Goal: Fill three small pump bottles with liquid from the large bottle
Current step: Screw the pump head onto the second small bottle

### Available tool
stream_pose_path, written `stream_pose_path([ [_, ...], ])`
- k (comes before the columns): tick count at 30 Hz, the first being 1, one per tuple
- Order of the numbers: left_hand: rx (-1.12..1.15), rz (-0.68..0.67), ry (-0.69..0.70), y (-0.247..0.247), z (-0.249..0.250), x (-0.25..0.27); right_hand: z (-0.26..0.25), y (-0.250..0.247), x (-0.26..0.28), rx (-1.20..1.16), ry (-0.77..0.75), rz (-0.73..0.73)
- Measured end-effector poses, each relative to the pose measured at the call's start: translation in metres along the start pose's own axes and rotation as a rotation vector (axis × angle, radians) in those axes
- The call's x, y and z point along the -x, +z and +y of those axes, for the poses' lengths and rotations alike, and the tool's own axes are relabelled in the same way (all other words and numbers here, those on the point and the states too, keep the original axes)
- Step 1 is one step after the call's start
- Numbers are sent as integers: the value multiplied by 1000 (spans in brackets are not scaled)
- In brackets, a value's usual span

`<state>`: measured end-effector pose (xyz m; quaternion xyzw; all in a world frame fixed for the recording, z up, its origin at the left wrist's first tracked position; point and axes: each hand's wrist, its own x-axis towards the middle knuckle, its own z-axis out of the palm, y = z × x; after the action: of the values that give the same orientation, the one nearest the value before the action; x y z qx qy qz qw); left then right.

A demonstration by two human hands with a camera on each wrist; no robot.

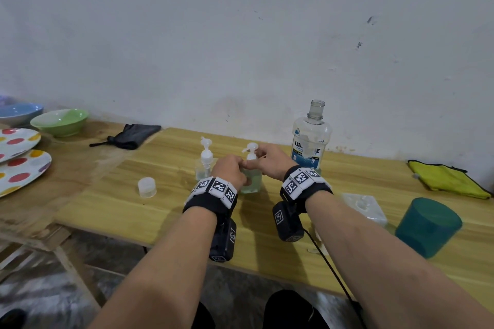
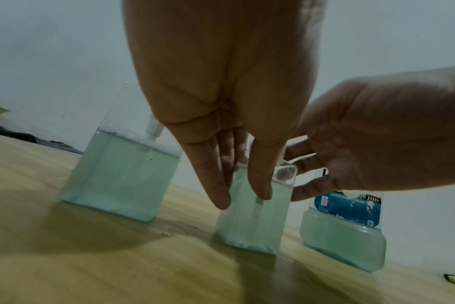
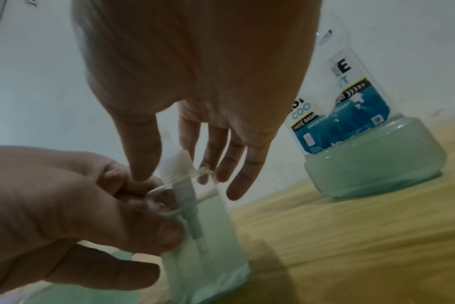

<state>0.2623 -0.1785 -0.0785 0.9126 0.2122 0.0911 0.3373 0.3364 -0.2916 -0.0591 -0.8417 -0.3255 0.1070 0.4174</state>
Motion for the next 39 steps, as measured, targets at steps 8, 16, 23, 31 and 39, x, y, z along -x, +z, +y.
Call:
stream_pose_path([
  [8, -8, -22, -1, -4, 5, 1, -1, 15, 5, 508, -22, 326],
  [16, -63, -33, -7, -6, 10, 9, -1, -8, 9, 30, -60, 25],
  [23, -114, -1, -40, -6, 14, 13, -10, -14, 3, 210, -64, 265],
  [31, -116, -23, -13, 0, 13, 14, -2, 4, 10, 169, -21, 201],
  [39, -86, -29, 18, 6, 13, 15, 16, 20, 21, 191, -79, 86],
])
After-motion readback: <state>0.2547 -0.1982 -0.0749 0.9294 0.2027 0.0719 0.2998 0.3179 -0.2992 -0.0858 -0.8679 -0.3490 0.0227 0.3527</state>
